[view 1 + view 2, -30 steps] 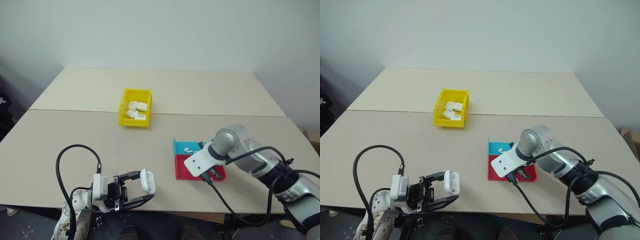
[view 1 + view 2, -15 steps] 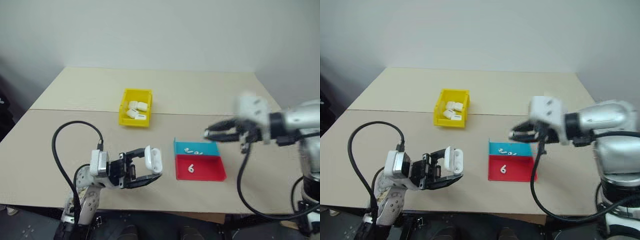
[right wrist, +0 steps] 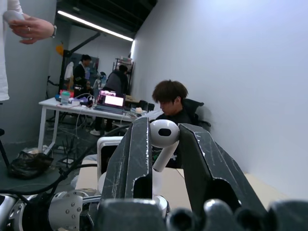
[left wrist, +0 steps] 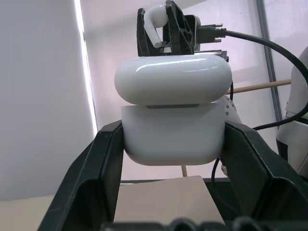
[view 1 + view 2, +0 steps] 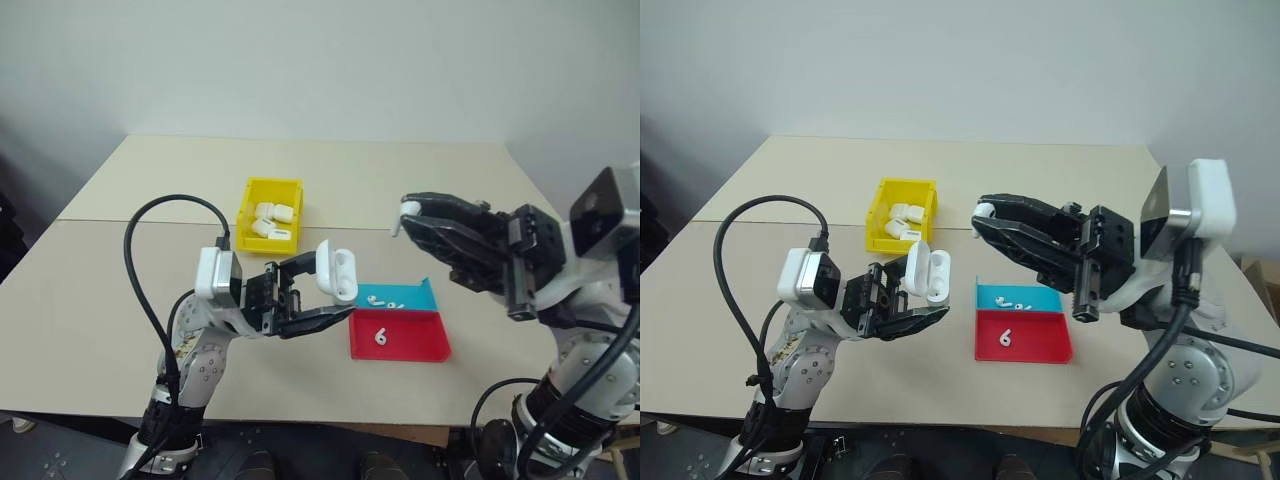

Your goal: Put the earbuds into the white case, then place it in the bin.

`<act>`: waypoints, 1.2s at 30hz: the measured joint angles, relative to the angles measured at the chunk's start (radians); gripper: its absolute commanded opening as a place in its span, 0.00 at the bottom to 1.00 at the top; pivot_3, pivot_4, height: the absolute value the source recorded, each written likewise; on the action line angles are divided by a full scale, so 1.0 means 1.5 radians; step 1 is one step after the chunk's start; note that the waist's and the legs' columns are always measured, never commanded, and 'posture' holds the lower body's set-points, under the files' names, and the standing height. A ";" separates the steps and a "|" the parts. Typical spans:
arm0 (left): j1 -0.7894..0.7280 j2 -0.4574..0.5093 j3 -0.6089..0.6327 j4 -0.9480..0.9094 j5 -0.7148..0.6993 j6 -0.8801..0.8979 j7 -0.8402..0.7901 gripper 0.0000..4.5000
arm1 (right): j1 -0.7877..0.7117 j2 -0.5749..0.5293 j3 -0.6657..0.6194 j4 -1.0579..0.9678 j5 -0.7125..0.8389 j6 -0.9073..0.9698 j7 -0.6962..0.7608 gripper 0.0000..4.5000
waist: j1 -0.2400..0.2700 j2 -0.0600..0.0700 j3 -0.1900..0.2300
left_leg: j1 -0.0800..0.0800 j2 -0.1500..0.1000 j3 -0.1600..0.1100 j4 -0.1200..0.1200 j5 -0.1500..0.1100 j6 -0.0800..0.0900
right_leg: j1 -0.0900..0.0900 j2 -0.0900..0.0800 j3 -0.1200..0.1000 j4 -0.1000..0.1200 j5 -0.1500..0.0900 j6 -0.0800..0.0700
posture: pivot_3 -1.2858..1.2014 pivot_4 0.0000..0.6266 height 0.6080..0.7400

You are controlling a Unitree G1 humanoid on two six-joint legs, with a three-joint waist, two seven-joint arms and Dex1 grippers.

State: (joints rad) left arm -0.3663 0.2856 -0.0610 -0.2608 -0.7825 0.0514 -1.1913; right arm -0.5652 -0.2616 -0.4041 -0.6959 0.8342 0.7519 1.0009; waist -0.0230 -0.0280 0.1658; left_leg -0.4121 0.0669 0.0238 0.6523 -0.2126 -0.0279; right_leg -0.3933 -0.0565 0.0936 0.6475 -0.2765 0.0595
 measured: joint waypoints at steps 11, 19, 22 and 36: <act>0.007 -0.012 0.000 -0.029 -0.003 0.012 0.015 0.62 | 0.012 -0.038 0.161 0.089 -0.065 -0.198 0.025 0.22 | 0.001 0.000 0.000 | 0.000 0.000 0.000 0.000 0.000 0.000 | 0.000 0.000 0.000 0.000 0.000 0.000 | 0.52 0.24 1.00; 0.015 -0.016 0.000 -0.038 -0.003 0.012 0.017 0.62 | 0.012 -0.068 0.191 0.111 -0.070 -0.250 0.028 0.22 | 0.002 0.000 0.000 | 0.000 0.000 0.000 0.000 0.000 0.000 | 0.000 0.000 0.000 0.000 0.000 0.000 | 0.52 0.24 1.00; 0.015 -0.017 0.000 -0.038 -0.003 0.012 0.018 0.62 | 0.016 -0.078 0.197 0.114 -0.070 -0.261 0.029 0.22 | 0.002 0.000 0.000 | 0.000 0.000 0.000 0.000 0.000 0.000 | 0.000 0.000 0.000 0.000 0.000 0.000 | 0.52 0.24 1.00; 0.017 -0.024 0.000 -0.038 -0.002 0.011 0.015 0.62 | 0.028 -0.109 0.225 0.129 -0.086 -0.331 0.032 0.57 | 0.003 0.000 0.000 | 0.000 0.000 0.000 0.000 0.000 0.000 | 0.000 0.000 0.000 -0.001 0.000 0.000 | 0.52 0.24 1.00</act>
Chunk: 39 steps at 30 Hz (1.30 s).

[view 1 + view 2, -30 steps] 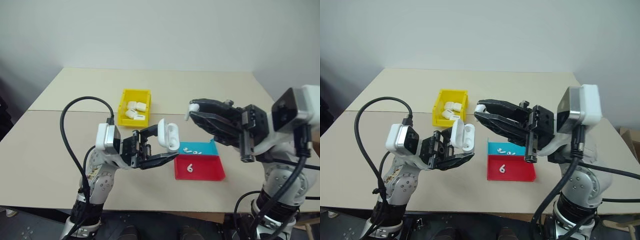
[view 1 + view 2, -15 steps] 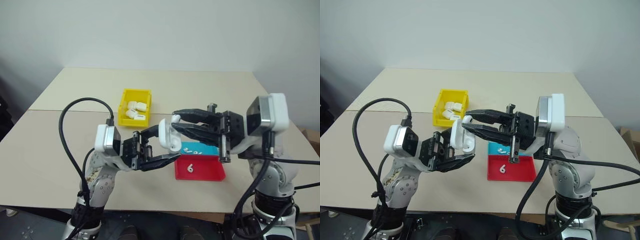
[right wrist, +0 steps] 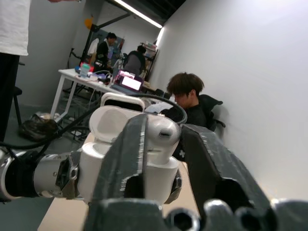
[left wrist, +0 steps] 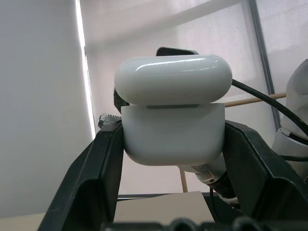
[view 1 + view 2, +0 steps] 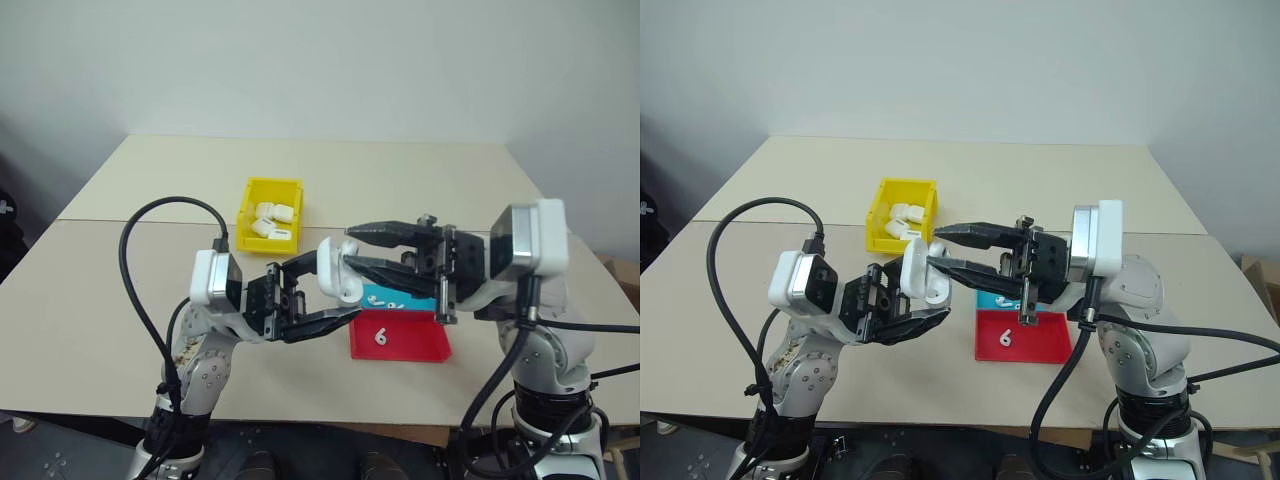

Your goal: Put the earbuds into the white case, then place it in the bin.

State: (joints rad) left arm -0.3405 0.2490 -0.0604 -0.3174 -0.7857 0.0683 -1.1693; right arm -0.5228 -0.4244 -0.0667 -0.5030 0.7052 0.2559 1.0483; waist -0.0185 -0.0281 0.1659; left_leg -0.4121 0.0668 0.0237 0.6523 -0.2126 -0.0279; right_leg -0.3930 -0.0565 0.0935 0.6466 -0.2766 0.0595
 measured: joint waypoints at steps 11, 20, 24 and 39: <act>0.038 0.032 0.005 0.025 0.043 -0.032 -0.027 0.62 | 0.001 -0.072 0.000 0.006 0.034 0.005 0.027 0.78 | -0.002 0.000 0.000 | 0.000 0.000 0.000 0.000 0.000 0.000 | 0.000 0.000 0.000 0.000 0.000 0.000 | 0.52 0.24 1.00; 0.231 0.137 0.071 0.042 0.073 -0.106 -0.124 0.62 | -0.231 -0.369 0.139 0.190 -0.117 0.180 0.146 0.78 | -0.007 0.000 0.000 | 0.000 0.001 0.002 -0.002 0.000 0.000 | -0.003 -0.001 0.001 0.000 -0.001 -0.002 | 0.52 0.24 1.00; 0.266 0.142 0.080 0.034 0.079 -0.130 -0.125 0.62 | -0.315 -0.381 0.287 0.283 -0.276 0.169 0.217 0.78 | -0.008 0.000 0.000 | -0.003 0.001 0.003 -0.002 0.000 0.000 | -0.007 -0.001 0.002 0.000 -0.001 -0.002 | 0.52 0.24 1.00; 0.286 0.113 0.043 0.011 0.136 -0.179 -0.064 0.62 | -0.405 -0.169 0.501 0.497 -0.588 0.119 0.242 0.78 | -0.013 0.000 0.000 | -0.004 0.001 0.003 -0.002 0.000 0.000 | -0.008 -0.001 0.001 0.001 -0.001 -0.002 | 0.52 0.24 1.00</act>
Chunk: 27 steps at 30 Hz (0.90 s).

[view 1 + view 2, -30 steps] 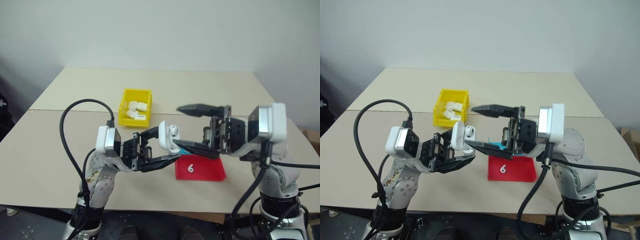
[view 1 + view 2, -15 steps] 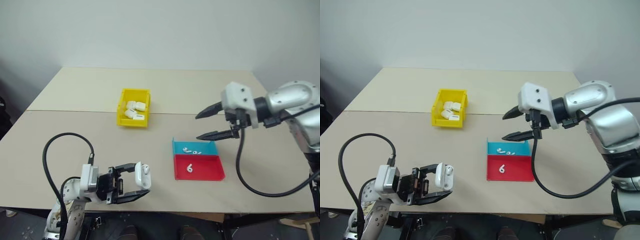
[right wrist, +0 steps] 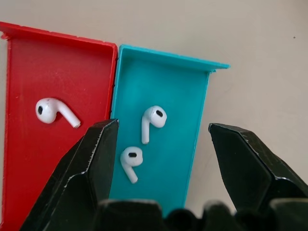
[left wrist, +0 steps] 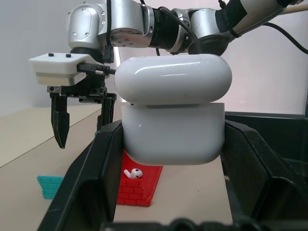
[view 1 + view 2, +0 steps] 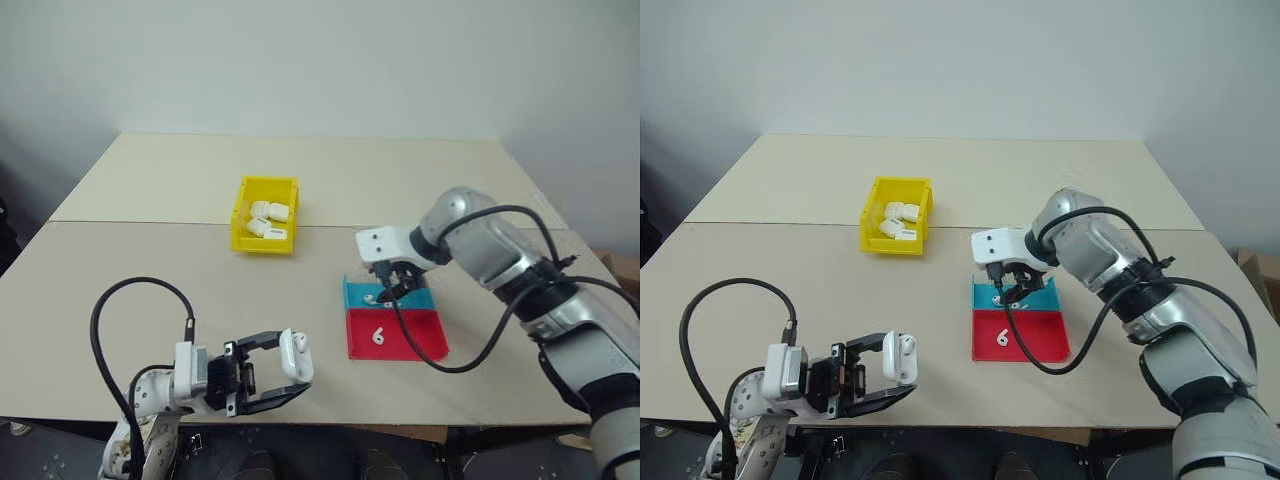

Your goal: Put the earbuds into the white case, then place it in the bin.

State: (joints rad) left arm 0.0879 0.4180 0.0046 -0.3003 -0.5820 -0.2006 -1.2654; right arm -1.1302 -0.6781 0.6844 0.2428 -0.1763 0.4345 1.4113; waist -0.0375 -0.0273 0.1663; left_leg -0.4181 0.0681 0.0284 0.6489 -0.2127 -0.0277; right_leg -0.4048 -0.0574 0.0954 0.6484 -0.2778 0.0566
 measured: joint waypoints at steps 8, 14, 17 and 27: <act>0.001 -0.010 -0.009 0.001 0.020 -0.015 0.025 0.62 | -0.008 0.053 0.004 0.075 -0.060 -0.038 -0.010 0.78 | -0.002 0.000 0.000 | 0.000 0.000 0.000 0.000 0.000 0.000 | 0.000 0.000 0.000 0.000 0.000 0.000 | 0.52 0.24 1.00; 0.005 -0.010 -0.017 0.002 0.024 -0.028 0.035 0.62 | -0.008 0.078 0.004 0.112 -0.087 -0.058 -0.012 0.78 | -0.003 0.000 0.000 | 0.000 0.000 0.000 0.000 0.000 0.000 | 0.000 0.000 0.000 0.001 0.000 0.000 | 0.52 0.24 1.00; 0.005 -0.010 -0.018 0.002 0.027 -0.028 0.041 0.62 | -0.008 0.086 0.004 0.133 -0.098 -0.067 -0.009 0.78 | -0.003 0.000 0.000 | 0.000 0.000 0.000 0.000 0.000 0.000 | 0.000 0.000 0.000 0.001 0.000 0.000 | 0.52 0.24 1.00; 0.008 -0.003 -0.020 0.002 0.032 -0.028 0.051 0.62 | -0.008 0.107 0.004 0.176 -0.119 -0.074 -0.005 0.52 | -0.003 0.000 0.000 | 0.000 0.000 0.000 0.000 0.000 0.000 | 0.000 0.000 0.000 0.001 0.000 0.000 | 0.52 0.24 1.00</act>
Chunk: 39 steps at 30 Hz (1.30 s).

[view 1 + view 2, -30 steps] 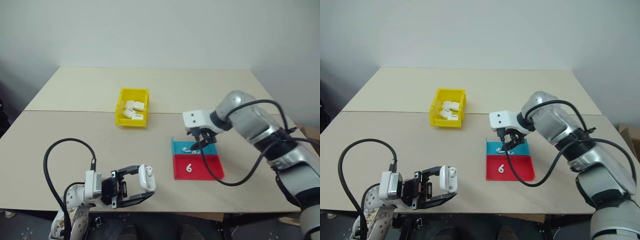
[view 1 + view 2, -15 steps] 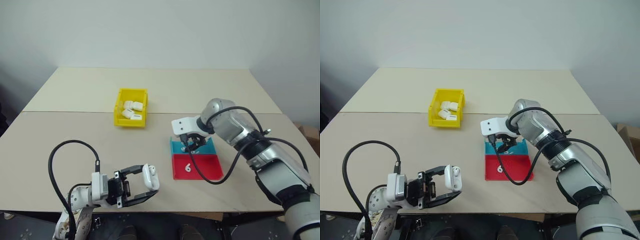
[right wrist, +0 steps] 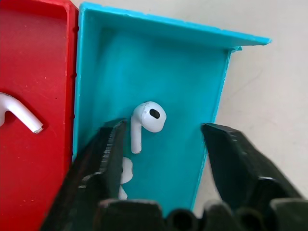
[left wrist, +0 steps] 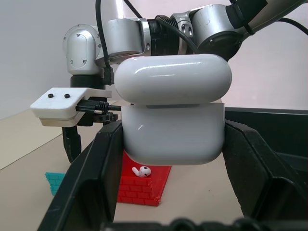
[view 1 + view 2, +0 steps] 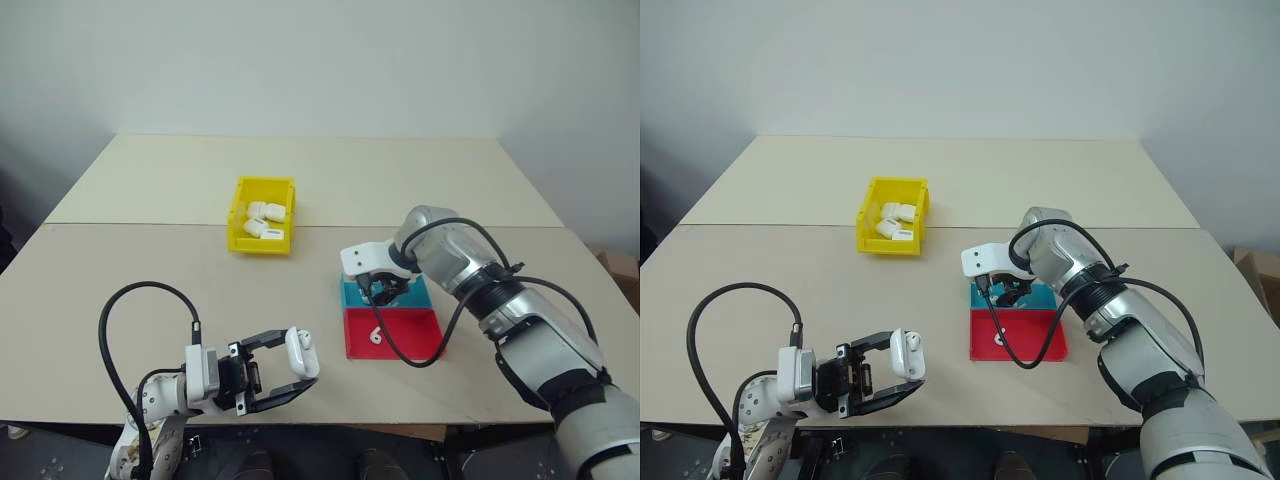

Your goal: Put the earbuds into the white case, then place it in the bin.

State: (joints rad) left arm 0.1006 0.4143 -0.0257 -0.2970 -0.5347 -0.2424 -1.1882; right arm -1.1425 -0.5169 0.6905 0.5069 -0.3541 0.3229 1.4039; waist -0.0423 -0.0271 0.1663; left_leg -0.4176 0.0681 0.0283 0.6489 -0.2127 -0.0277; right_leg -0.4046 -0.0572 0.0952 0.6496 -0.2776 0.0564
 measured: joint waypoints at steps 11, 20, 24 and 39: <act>0.000 0.007 0.000 0.000 0.001 0.000 0.000 0.62 | 0.001 0.004 0.000 -0.003 -0.011 -0.003 0.007 0.52 | 0.000 0.000 0.000 | 0.000 0.000 0.000 0.000 0.000 0.000 | 0.000 0.000 0.000 0.000 0.000 0.000 | 0.52 0.24 1.00; 0.000 0.007 -0.002 0.000 0.001 0.000 0.000 0.62 | 0.009 0.003 -0.002 -0.014 -0.010 -0.032 0.013 0.52 | 0.000 0.000 0.000 | 0.000 0.000 0.000 0.000 0.000 0.000 | 0.000 0.000 0.000 0.000 0.000 0.000 | 0.52 0.24 1.00; 0.000 0.007 -0.004 0.000 0.002 0.000 0.001 0.62 | 0.010 0.003 -0.002 -0.014 -0.011 -0.044 0.013 0.52 | 0.000 0.000 0.000 | 0.000 0.000 0.000 0.000 0.000 0.000 | 0.000 0.000 0.000 0.000 0.000 0.000 | 0.52 0.24 1.00; 0.000 0.013 -0.007 0.000 0.003 0.000 0.004 0.62 | 0.014 -0.001 -0.006 -0.011 -0.012 -0.072 0.008 0.31 | 0.000 0.000 0.000 | 0.000 0.000 0.000 0.000 0.000 0.000 | 0.000 0.000 0.000 0.000 0.000 0.000 | 0.52 0.24 1.00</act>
State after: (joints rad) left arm 0.1002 0.4340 -0.0358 -0.2970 -0.5309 -0.2424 -1.1822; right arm -1.1219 -0.5184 0.6815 0.4905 -0.3716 0.2143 1.4165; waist -0.0424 -0.0270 0.1662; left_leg -0.4175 0.0681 0.0283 0.6490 -0.2126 -0.0277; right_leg -0.4046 -0.0572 0.0953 0.6501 -0.2775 0.0563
